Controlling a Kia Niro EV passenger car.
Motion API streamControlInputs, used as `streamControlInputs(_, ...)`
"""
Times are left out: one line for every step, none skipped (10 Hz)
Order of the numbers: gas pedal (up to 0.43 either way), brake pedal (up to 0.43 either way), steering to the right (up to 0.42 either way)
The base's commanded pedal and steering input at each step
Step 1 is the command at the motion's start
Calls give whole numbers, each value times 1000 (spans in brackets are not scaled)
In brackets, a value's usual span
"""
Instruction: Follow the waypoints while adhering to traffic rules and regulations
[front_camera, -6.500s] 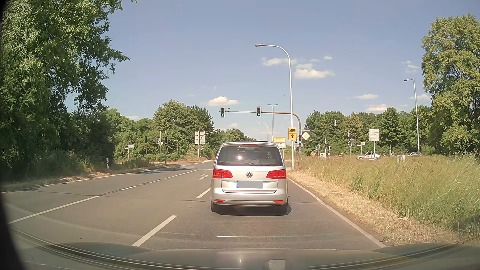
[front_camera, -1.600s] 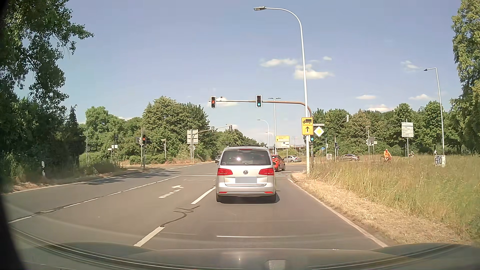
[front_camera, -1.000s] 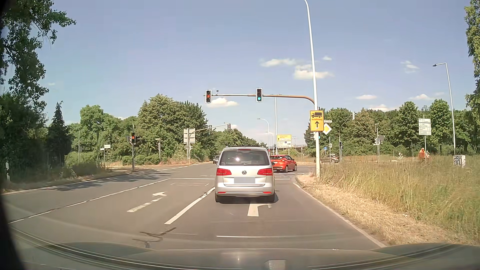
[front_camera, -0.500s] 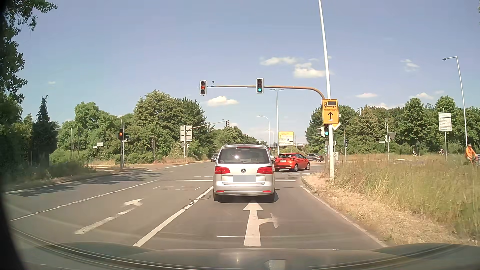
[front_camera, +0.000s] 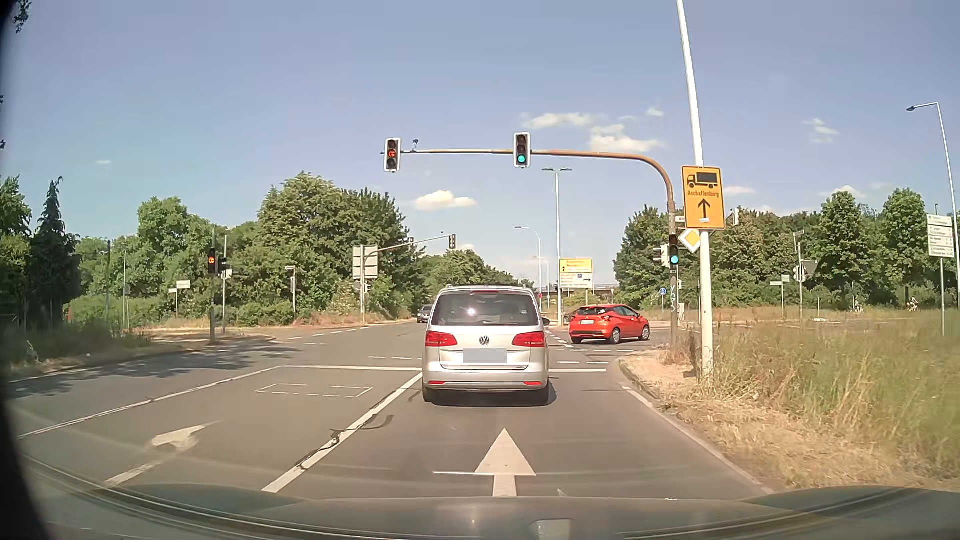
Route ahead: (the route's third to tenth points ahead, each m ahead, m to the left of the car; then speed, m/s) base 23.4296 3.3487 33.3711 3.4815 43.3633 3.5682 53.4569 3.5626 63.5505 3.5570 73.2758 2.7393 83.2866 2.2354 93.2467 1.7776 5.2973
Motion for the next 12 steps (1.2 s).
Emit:
streamControlInputs(79,30,1)
streamControlInputs(79,30,1)
streamControlInputs(79,30,0)
streamControlInputs(79,30,0)
streamControlInputs(67,30,1)
streamControlInputs(67,30,1)
streamControlInputs(67,30,1)
streamControlInputs(67,30,1)
streamControlInputs(79,37,0)
streamControlInputs(79,30,1)
streamControlInputs(79,30,1)
streamControlInputs(79,30,1)
